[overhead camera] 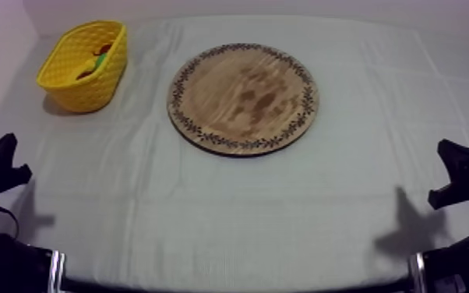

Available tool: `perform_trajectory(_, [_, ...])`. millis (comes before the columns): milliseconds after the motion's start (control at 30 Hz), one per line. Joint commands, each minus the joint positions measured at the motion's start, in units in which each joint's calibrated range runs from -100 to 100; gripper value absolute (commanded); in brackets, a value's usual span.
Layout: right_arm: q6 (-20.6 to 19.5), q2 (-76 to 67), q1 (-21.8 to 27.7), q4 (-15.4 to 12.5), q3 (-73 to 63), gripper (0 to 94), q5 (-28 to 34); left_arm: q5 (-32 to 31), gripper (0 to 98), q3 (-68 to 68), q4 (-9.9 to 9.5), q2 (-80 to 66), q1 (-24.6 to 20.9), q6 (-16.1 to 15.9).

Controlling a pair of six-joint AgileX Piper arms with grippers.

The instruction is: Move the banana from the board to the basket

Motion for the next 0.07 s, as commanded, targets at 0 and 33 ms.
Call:
perform_trajectory(0, [0.0, 0.0, 0.0, 0.0, 0.0, 0.3, 0.0, 0.3, 0.0, 0.0, 0.04, -0.1, 0.0, -0.1])
perform_trajectory(33, [0.0, 0.0, 0.0, 0.0, 0.0, 0.3, 0.0, 0.5, 0.0, 0.0, 0.04, -0.1, -0.1, -0.3])
